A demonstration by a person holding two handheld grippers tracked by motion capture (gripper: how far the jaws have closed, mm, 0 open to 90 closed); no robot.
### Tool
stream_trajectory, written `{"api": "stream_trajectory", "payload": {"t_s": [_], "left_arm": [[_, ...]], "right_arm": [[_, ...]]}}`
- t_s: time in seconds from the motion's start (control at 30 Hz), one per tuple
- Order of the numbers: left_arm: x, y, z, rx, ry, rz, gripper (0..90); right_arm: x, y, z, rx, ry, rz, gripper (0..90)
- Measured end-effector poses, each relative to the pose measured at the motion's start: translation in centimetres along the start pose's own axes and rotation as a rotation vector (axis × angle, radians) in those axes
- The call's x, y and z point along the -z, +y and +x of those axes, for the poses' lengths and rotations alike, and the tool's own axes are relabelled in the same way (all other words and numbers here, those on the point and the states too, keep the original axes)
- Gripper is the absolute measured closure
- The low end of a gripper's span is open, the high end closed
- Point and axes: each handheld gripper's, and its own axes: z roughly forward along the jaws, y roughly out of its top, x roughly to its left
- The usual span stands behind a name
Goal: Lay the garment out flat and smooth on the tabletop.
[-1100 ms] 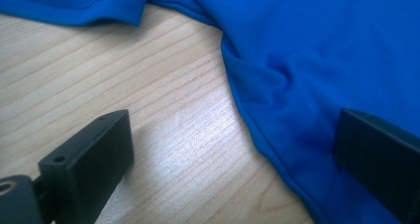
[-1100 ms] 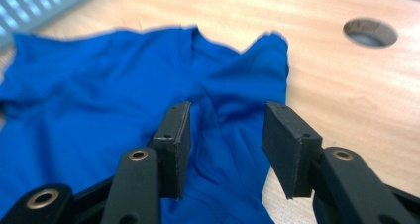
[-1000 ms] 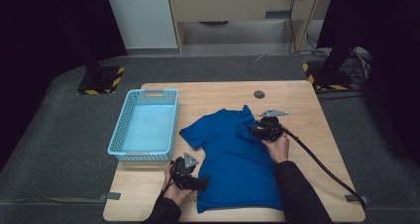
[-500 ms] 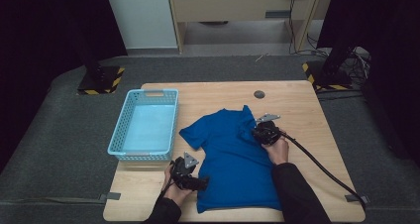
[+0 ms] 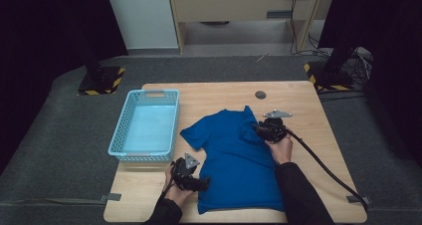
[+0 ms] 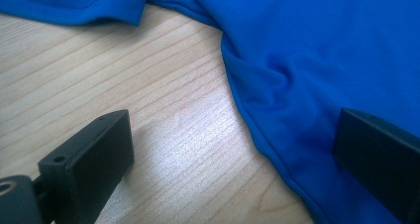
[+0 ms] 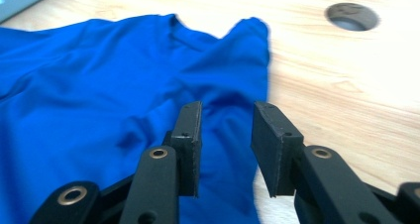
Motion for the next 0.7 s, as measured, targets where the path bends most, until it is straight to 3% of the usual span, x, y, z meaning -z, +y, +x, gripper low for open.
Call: {"api": "stream_trajectory", "payload": {"t_s": [0.2,0.43,0.6,0.7], "left_arm": [[0.0,0.0,0.0,0.0,0.0,-0.001,1.0],[0.0,0.0,0.0,-0.001,0.0,-0.001,1.0],[0.0,0.0,0.0,-0.002,-0.001,-0.002,1.0],[0.0,0.0,0.0,-0.002,-0.001,-0.002,1.0]], "right_arm": [[-0.2,-0.2,1.0,0.024,0.078,0.002,60.6],[-1.0,-0.4,2.0,0.037,0.091,0.021,59.6],[-1.9,-1.2,2.2,0.048,0.09,0.079,81.9],[-1.8,-1.1,2.1,0.052,0.093,0.078,87.1]]}}
